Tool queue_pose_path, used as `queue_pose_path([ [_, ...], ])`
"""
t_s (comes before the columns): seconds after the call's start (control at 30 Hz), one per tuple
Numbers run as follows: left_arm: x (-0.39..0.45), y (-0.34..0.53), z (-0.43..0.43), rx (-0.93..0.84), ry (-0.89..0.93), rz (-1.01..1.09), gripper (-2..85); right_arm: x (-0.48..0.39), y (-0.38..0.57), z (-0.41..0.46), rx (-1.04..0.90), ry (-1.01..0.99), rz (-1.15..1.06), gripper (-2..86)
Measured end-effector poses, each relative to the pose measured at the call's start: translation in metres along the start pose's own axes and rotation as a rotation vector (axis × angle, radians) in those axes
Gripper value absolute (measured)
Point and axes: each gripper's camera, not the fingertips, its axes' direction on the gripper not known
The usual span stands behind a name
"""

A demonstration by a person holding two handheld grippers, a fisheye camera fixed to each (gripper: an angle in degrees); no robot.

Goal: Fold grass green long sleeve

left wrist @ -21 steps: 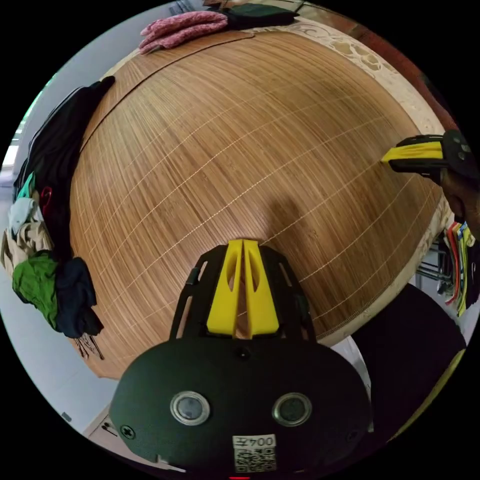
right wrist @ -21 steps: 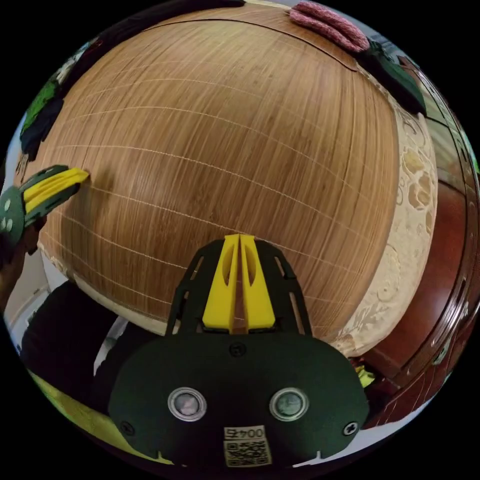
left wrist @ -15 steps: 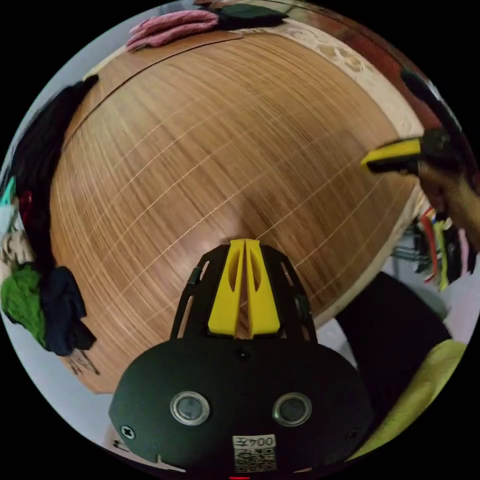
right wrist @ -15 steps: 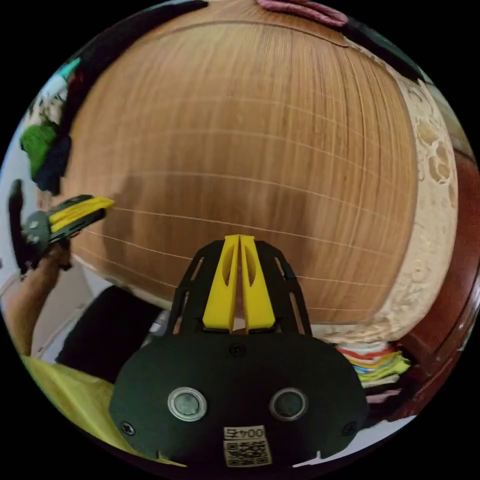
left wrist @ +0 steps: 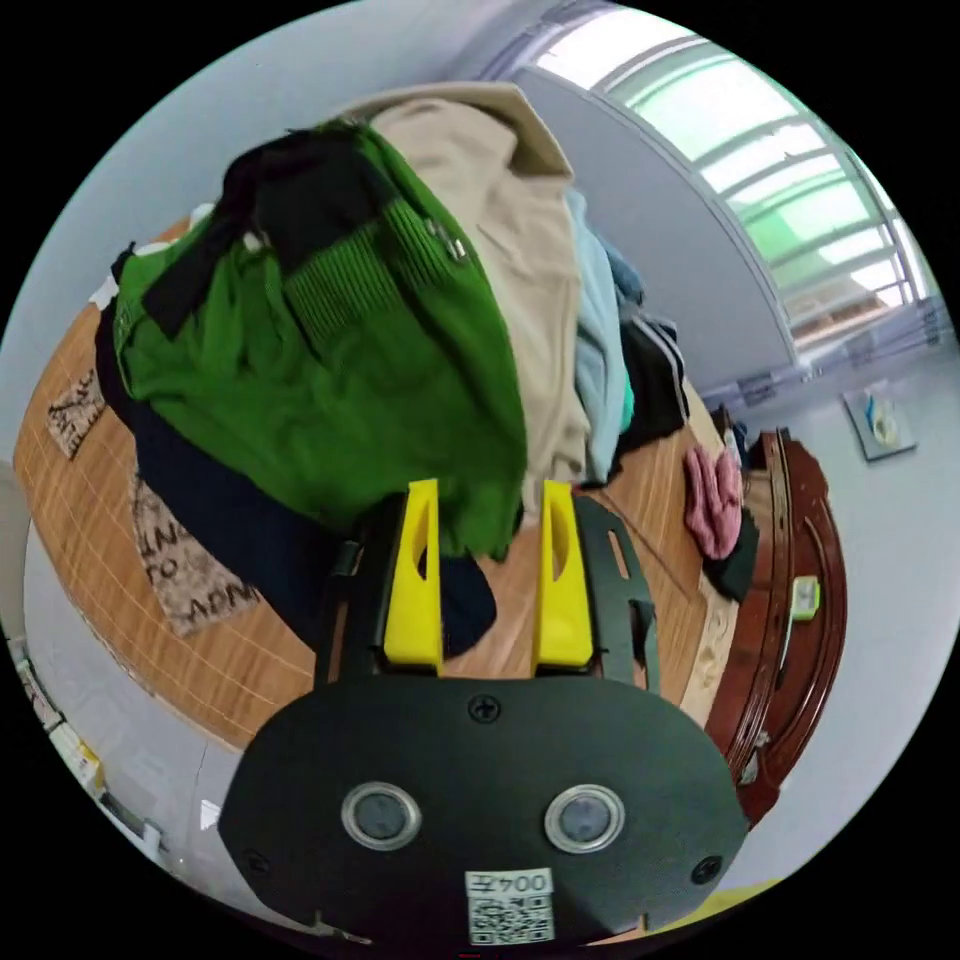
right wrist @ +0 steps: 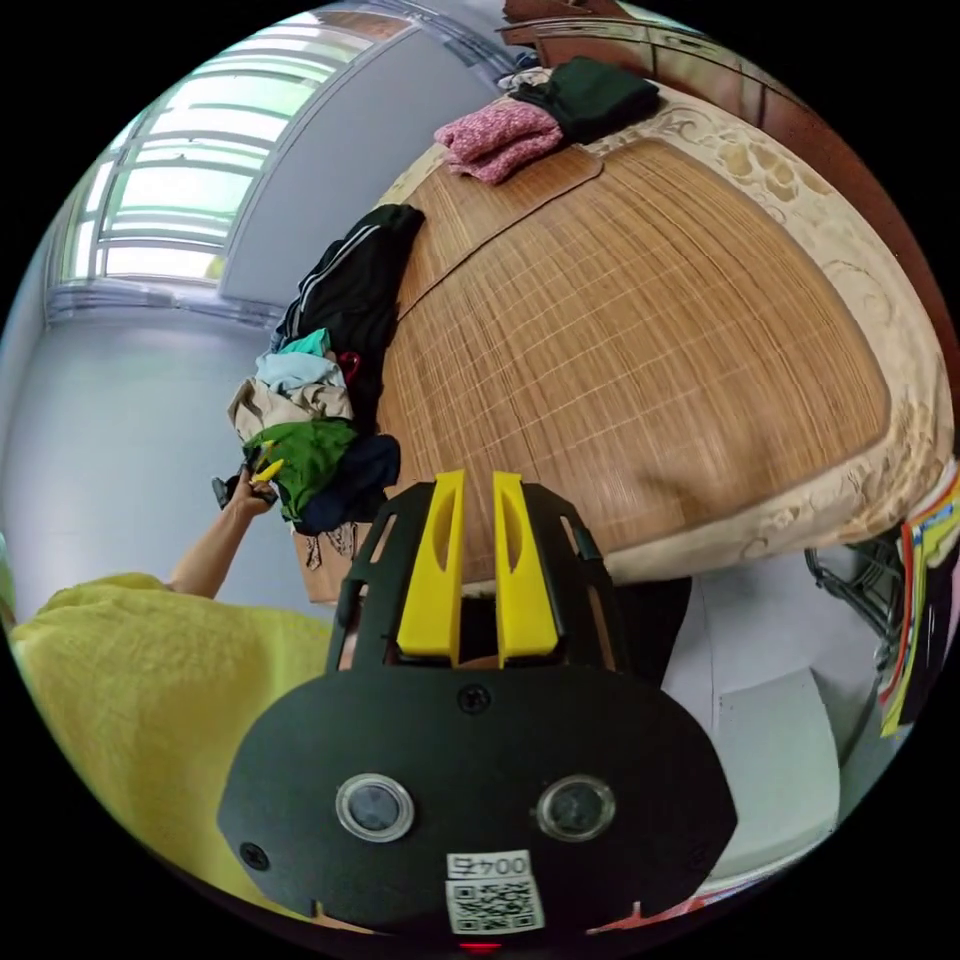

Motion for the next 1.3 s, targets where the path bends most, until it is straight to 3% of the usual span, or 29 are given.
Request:
queue_pose_path([
  [0.17,-0.084,-0.064,0.003,0.035,0.072,-0.122,12.7,-0.021,0.064,0.028,0.017,0.074,0.095,4.6],
  [0.27,-0.122,-0.076,0.016,-0.051,-0.007,-0.099,8.2,-0.035,0.086,0.047,0.025,0.113,0.089,3.4],
  [0.5,-0.203,0.000,-0.035,0.039,0.011,0.054,3.9,-0.064,0.104,0.105,0.034,0.035,-0.019,3.9],
  [0.73,-0.233,0.124,-0.142,0.153,0.102,0.393,3.9,-0.122,0.109,0.185,-0.050,-0.167,-0.372,8.2],
  [1.03,-0.256,0.171,-0.274,0.391,0.388,0.546,3.9,-0.230,0.164,0.260,-0.032,-0.310,-0.818,15.5],
  [1.17,-0.248,0.192,-0.304,0.406,0.442,0.665,3.9,-0.281,0.216,0.280,0.034,-0.264,-1.050,23.7],
  [1.3,-0.243,0.214,-0.322,0.398,0.616,0.786,4.0,-0.323,0.261,0.288,0.112,-0.206,-1.260,25.0],
])
